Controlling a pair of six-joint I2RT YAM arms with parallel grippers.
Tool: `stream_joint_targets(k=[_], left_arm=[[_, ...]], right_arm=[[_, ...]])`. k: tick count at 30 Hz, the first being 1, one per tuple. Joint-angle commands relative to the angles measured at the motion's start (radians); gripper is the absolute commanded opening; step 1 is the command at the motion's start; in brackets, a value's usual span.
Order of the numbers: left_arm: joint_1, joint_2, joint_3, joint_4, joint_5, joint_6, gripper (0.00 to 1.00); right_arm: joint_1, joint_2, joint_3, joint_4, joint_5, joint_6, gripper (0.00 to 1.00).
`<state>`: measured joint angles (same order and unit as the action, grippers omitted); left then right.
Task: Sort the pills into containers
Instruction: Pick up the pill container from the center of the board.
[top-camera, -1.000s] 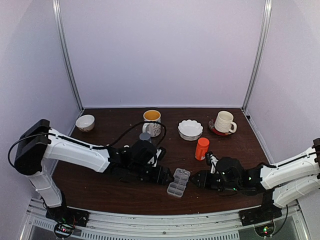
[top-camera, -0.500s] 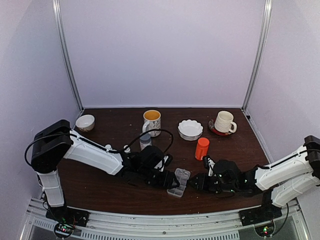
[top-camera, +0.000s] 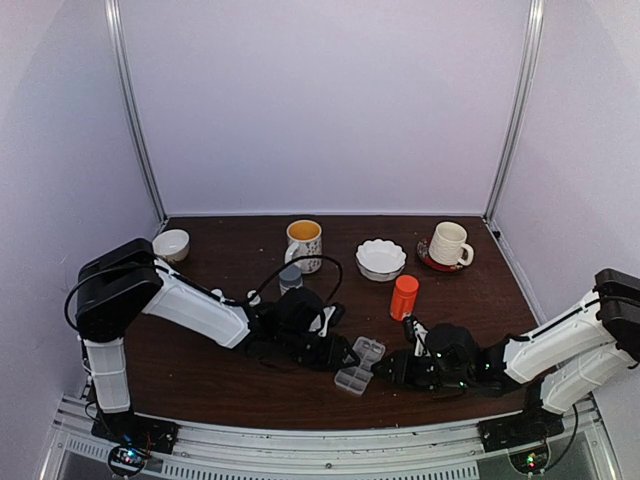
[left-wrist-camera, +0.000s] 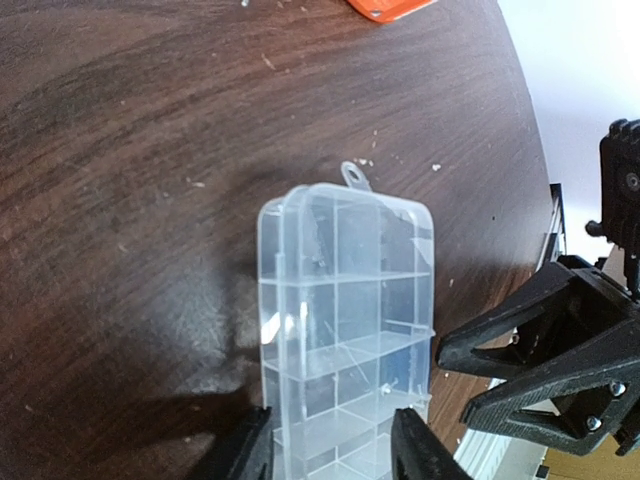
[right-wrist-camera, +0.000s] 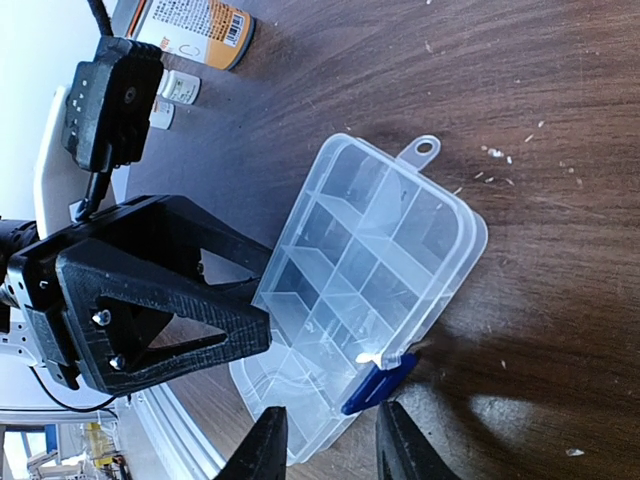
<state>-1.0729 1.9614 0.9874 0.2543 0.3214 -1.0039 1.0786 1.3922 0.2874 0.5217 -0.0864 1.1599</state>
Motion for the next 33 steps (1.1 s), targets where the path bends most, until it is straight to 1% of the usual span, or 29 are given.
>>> stream_joint_targets(k=[1,3,6,9,11,13,19,22,27,33], left_arm=[[0.008,0.053,-0.016,-0.021,-0.006,-0.003,0.42],[0.013,0.059,-0.019,-0.017,-0.004,-0.003,0.40],[0.024,0.072,-0.039,0.028,0.015,-0.024,0.35],[0.045,0.088,-0.068,0.086,0.053,-0.038,0.30],[0.054,0.096,-0.087,0.121,0.071,-0.045,0.29],[0.061,0.109,-0.089,0.124,0.087,-0.043,0.24],[0.077,0.135,-0.118,0.174,0.102,-0.061,0.16],[0.081,0.144,-0.122,0.195,0.116,-0.068,0.06],[0.096,0.159,-0.135,0.210,0.118,-0.070,0.04],[0.115,0.172,-0.172,0.273,0.130,-0.089,0.04]], right_arm=[[-0.011,-0.001,-0.014,0.025,-0.001,0.008,0.34],[-0.013,0.001,-0.018,0.029,0.001,0.009,0.34],[-0.016,-0.009,-0.025,0.037,0.005,0.010,0.34],[-0.019,-0.025,-0.017,0.003,0.007,-0.003,0.34],[-0.020,-0.036,-0.015,-0.020,0.015,-0.009,0.34],[-0.022,-0.048,-0.026,-0.027,0.023,-0.007,0.34],[-0.032,-0.062,-0.084,0.035,0.026,0.013,0.36],[-0.033,-0.028,-0.076,0.061,-0.006,0.008,0.40],[-0.037,0.033,-0.074,0.149,-0.044,0.039,0.45],[-0.042,0.107,-0.087,0.275,-0.068,0.079,0.45]])
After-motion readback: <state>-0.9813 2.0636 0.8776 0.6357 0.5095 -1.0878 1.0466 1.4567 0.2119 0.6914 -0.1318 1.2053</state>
